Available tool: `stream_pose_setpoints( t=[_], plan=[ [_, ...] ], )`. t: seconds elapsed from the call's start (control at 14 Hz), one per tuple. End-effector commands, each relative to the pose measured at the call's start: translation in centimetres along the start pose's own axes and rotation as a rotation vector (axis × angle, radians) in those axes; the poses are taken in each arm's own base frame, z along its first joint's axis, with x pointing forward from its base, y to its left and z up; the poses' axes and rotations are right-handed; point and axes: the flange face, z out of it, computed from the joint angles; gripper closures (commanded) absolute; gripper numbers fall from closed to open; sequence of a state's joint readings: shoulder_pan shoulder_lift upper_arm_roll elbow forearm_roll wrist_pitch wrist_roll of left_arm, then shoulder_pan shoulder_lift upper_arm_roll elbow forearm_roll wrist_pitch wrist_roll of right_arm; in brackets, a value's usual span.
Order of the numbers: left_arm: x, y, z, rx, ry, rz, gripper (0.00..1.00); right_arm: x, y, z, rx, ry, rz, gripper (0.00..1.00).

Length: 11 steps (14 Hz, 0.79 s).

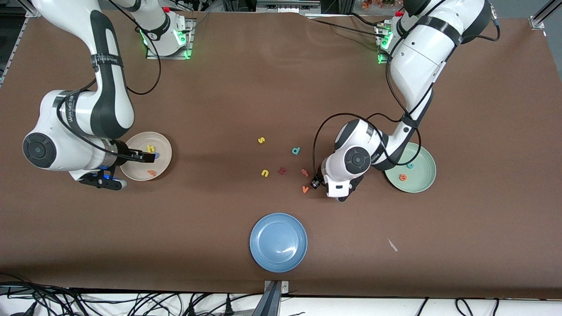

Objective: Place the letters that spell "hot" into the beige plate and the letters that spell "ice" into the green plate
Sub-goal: 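Grasp the maroon letter with the left gripper while the right gripper withdraws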

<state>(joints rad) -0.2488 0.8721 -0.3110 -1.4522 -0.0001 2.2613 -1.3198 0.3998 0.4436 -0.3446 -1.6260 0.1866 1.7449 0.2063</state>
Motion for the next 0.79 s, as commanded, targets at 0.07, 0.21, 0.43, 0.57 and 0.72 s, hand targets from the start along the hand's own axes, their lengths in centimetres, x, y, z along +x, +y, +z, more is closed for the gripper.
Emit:
stream_pose_setpoints(
  t=[0.07,0.21,0.43,0.57,0.72],
  plan=[
    [-0.1,-0.9,-4.6,0.090,0.020,0.150,1.00,-4.1,1.9,-4.1,-0.076,0.076,-0.037,0.00],
    [0.6,-1.7,-6.3,0.163,0.087,0.272,1.00,-7.6,2.8,-7.1,-0.098,0.181,-0.065,0.00],
    [1.7,-3.0,-7.9,0.264,0.127,0.448,1.00,-11.7,4.1,-13.9,-0.071,0.323,-0.153,0.00],
    [3.9,-4.3,-10.0,0.296,0.100,0.555,1.00,-12.3,7.5,-15.1,-0.088,0.258,-0.193,0.00],
    [6.1,-6.2,-11.6,0.333,0.062,0.665,1.00,-13.3,9.2,-17.1,-0.097,0.205,-0.221,0.00]
  ],
)
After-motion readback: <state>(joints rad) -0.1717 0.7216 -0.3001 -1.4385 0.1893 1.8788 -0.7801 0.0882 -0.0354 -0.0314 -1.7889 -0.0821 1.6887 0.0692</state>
